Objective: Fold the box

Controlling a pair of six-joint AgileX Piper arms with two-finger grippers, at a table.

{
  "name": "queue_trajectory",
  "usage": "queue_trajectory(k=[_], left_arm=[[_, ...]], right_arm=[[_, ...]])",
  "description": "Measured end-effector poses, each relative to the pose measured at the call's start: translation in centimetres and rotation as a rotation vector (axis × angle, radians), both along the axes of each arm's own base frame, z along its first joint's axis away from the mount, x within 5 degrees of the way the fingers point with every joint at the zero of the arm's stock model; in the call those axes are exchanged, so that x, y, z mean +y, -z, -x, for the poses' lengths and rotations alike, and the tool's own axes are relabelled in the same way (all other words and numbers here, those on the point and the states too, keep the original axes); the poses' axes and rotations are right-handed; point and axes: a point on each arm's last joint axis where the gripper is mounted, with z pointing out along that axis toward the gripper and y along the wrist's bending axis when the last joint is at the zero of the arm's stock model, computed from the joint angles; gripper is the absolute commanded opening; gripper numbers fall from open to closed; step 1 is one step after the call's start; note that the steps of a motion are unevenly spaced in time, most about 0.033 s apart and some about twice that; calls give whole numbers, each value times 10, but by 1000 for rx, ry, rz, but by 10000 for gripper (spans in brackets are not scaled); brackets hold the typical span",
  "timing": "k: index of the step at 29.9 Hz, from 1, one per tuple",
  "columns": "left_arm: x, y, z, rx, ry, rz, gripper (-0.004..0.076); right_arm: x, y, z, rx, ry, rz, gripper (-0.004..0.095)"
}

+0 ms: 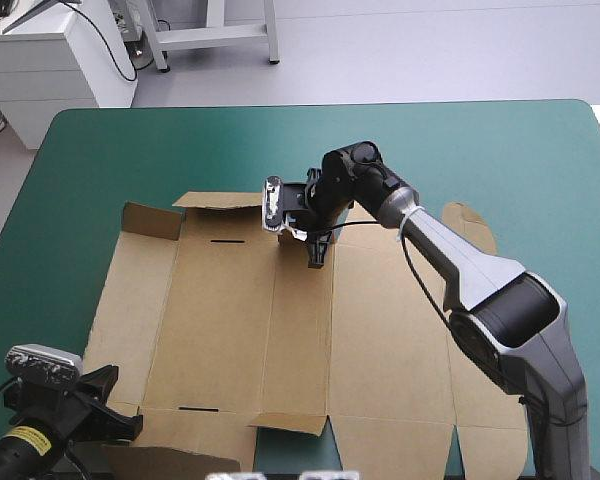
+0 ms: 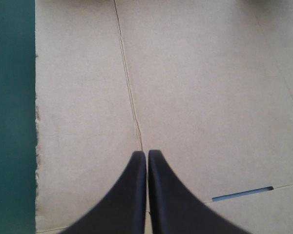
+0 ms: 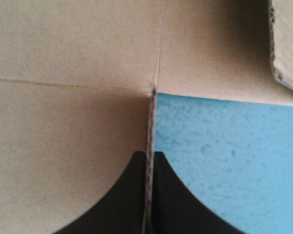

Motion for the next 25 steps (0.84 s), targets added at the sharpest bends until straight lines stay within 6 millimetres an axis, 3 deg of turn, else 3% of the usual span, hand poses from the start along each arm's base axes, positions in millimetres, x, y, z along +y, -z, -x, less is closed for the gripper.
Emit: queue_trajectory(k=[6,9,18,22,25], left_arm=[[0,0,0,1,0,0,-8],[0,0,0,1,0,0,-8],[2,0,0,-4,-6,-21,-8],[4,0,-1,-11,-17,-56,-8],[5,0,-1,-14,-20,-68,-8]], right_arm=[[-1,-1,-2,-26,4,12,320],[-1,-1,-3,-37,6,14,415],[-8,-11,1,-35,35,42,416],[-22,-41,10,-82,121,67,410],[-41,-73,19,-153,248,86,347]])
